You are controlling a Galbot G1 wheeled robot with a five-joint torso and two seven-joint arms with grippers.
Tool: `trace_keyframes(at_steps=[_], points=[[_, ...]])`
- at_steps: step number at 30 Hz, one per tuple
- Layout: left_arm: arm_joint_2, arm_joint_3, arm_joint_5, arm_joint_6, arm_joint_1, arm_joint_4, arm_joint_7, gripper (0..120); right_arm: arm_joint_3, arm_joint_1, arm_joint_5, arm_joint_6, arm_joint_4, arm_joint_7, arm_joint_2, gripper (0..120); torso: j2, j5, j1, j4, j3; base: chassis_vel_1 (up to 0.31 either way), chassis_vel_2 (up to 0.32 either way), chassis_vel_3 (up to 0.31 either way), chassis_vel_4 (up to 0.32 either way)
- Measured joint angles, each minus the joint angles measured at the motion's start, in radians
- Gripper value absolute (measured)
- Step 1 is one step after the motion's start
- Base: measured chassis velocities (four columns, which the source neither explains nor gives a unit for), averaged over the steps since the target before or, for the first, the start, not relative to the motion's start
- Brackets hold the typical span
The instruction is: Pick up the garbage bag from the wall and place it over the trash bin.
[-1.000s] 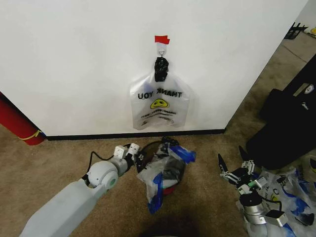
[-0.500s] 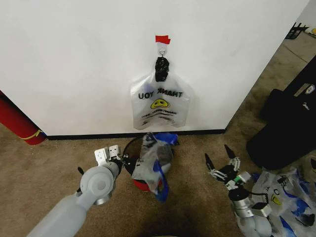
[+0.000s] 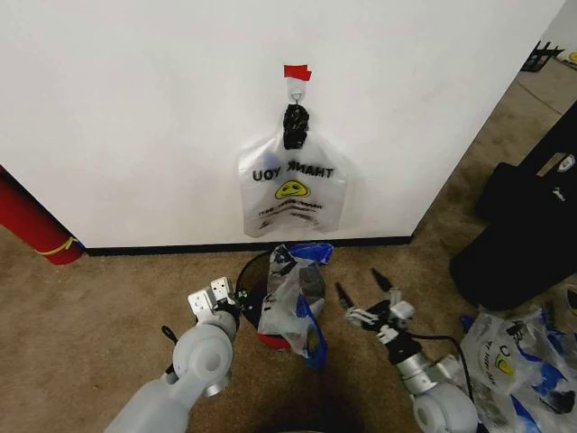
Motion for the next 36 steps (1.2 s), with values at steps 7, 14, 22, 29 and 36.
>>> trace_keyframes(at_steps=[7, 14, 22, 29, 36], points=[[-0.002, 0.051, 0.019, 0.006, -0.046, 0.008, 0.024, 32, -0.038, 0.045, -0.008, -0.185, 0.04, 0.117, -0.024, 100, 0.0, 0.0001, 0.0, -0.0004, 0.0, 0.0, 0.0, 0.0, 0.0], [0.011, 0.067, 0.041, 0.005, -0.07, 0.015, 0.04, 54, -0.045, 0.091, -0.003, -0.316, 0.016, 0.138, -0.036, 100, 0.0, 0.0001, 0.0, -0.0003, 0.0, 0.0, 0.0, 0.0, 0.0], [0.033, 0.05, 0.096, -0.03, -0.07, 0.037, 0.068, 86, -0.081, 0.163, 0.011, -0.3, -0.055, 0.045, -0.024, 100, 0.0, -0.0001, 0.0, -0.0002, 0.0, 0.0, 0.0, 0.0, 0.0], [0.056, 0.025, 0.082, -0.031, -0.061, -0.016, 0.075, 100, -0.097, 0.199, -0.011, -0.297, -0.081, -0.011, -0.016, 100, 0.0, -0.0001, 0.0, -0.0002, 0.0, 0.0, 0.0, 0.0, 0.0], [0.055, 0.028, 0.082, -0.026, -0.033, -0.041, 0.076, 100, -0.134, 0.259, -0.057, -0.304, -0.155, -0.01, 0.003, 94, 0.0, -0.0002, 0.0, -0.0002, 0.0, 0.0, 0.0, 0.0, 0.0]])
